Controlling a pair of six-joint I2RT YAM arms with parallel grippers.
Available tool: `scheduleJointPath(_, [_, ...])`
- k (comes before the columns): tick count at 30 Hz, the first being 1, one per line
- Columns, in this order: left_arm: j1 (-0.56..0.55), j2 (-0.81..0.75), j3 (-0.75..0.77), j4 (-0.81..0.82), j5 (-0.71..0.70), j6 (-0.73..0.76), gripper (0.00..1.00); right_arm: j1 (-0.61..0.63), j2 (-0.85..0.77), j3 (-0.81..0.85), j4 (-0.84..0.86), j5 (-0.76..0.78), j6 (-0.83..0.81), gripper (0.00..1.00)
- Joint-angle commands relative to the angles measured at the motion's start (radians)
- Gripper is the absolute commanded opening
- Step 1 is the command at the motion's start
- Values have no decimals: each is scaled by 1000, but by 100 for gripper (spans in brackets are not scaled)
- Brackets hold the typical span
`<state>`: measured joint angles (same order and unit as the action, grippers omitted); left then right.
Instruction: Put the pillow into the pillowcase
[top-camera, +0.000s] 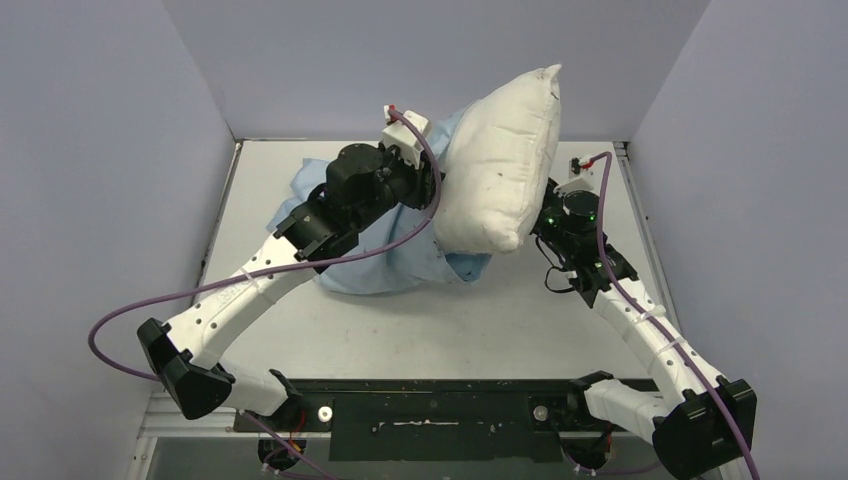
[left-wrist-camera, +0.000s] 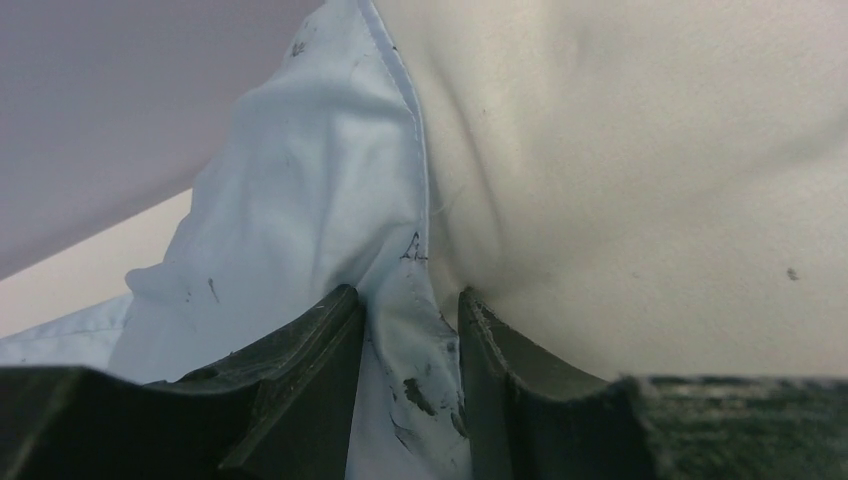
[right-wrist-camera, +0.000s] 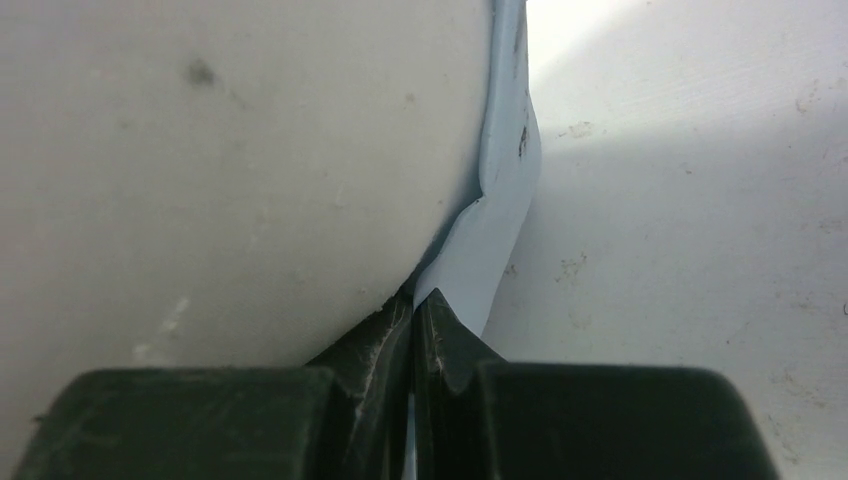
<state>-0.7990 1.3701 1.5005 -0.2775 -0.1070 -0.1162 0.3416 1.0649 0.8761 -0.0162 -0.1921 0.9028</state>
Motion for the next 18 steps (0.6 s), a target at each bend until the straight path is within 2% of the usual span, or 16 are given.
scheduleJointPath(1, [-4,39,73,82,-119,85,36,4,-31,18,147,-18,9,0])
scheduleJointPath(5, [-6,62,65,185,-137,111,35,4,-27,7,149,-18,7,0])
scheduleJointPath(10, [-11,110,105,221,-38,137,33,4,-11,13,152,-20,5,0])
scheduleJointPath(13, [-12,119,105,227,-8,156,3,4,-4,15,155,-22,4,0])
scheduleJointPath(14, [-13,115,101,229,0,159,0,4,-1,16,156,-20,4,0])
scheduleJointPath(18, [-13,86,97,324,26,148,0,-27,31,84,152,-16,39,0])
